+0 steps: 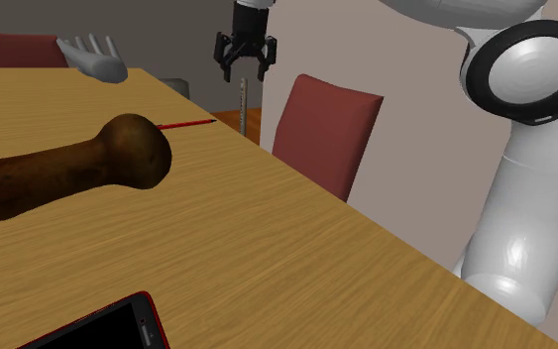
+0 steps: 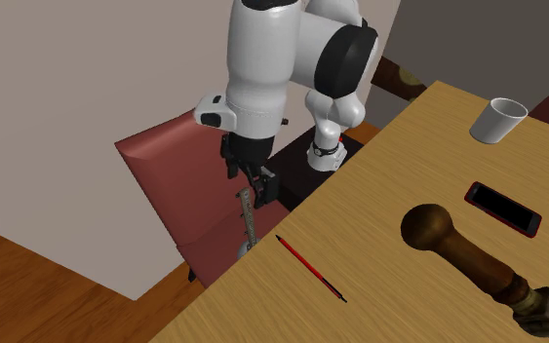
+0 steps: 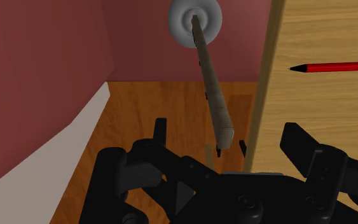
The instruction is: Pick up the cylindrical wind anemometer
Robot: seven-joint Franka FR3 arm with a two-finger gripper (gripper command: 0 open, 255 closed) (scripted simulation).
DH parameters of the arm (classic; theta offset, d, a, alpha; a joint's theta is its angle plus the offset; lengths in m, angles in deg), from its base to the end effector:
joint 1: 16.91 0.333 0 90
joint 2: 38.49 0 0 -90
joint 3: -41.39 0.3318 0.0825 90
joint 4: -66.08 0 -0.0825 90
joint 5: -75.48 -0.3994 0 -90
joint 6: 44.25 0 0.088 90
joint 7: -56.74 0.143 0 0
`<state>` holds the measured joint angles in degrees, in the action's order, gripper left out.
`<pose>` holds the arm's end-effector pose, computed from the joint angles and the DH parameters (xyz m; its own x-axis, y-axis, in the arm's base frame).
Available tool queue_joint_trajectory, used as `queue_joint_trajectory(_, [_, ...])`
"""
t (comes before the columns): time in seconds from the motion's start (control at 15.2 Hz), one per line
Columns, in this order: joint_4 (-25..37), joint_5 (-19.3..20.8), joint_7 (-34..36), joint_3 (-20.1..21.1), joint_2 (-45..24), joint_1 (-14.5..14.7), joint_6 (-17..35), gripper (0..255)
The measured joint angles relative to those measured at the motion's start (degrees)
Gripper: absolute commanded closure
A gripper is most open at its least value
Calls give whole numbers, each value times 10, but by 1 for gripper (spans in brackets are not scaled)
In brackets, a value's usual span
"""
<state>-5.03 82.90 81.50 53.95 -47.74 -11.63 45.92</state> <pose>0.6040 0.1607 0.6722 0.9713 -0.1334 0.1967 -0.1382 -0.9903 0.0111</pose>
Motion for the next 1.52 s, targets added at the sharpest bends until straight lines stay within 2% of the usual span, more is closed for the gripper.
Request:
queue_joint_trajectory(0.26, [-50,-3,2,-1,16,-3,35,0])
queue_joint_trajectory(0.33, [-55,-4,3,-1,17,-3,39,255])
queue_joint_trajectory(0.99, [-61,-4,3,-1,19,-3,44,255])
queue_joint_trajectory(1.52, [43,5,1,1,-17,4,-26,255])
